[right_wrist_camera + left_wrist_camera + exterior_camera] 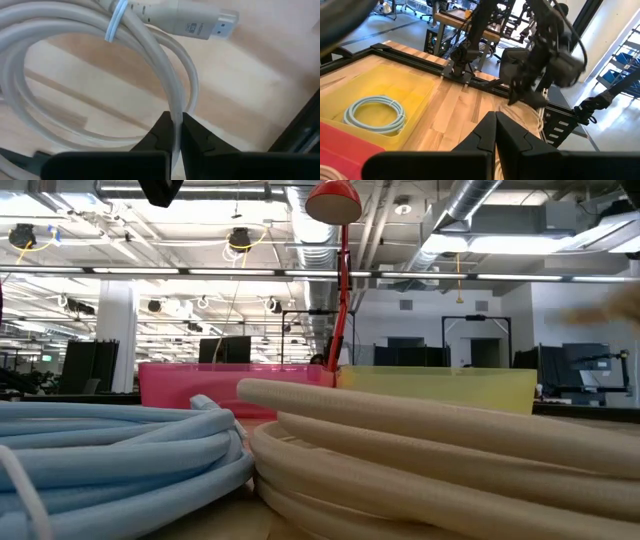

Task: Sort HDMI cables
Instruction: Put the brown HDMI cable into the red bin

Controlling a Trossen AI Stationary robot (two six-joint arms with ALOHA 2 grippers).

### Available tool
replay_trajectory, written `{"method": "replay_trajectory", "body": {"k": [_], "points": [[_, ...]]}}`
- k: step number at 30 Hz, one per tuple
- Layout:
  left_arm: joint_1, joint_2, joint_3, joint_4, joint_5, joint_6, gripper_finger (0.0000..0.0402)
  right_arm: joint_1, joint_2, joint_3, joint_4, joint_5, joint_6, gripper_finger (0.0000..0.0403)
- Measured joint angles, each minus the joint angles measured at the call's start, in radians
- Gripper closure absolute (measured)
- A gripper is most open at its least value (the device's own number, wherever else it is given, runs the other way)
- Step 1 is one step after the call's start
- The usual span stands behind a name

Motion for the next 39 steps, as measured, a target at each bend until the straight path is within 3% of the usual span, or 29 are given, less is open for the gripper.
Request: {"method": "replay_trajectory", "body": {"k": [8, 13, 21, 28, 39], "points": [[0.003, 0.000, 0.000, 0.004, -0.001, -0.022, 0.0394, -0.066, -0.185, 0.000, -0.061, 0.223, -0.056, 0.0398], [0.045, 0.000, 0.000, 0.007, -0.024, -0.217, 0.0391, -0.137, -0.258, 0.000, -0.052, 0.359, -0.162, 0.0398], [0.133, 0.000, 0.000, 0.008, 0.052, -0.391, 0.0326, -0.267, -0.302, 0.000, 0.081, 0.555, -0.440, 0.0399], [0.224, 0.000, 0.000, 0.016, 0.183, -0.617, 0.0243, -0.374, -0.299, 0.000, 0.280, 0.599, -0.708, 0.0399], [0.259, 0.000, 0.000, 0.060, 0.244, -0.845, 0.0158, -0.473, -0.299, 0.000, 0.581, 0.647, -0.979, 0.0400]]}}
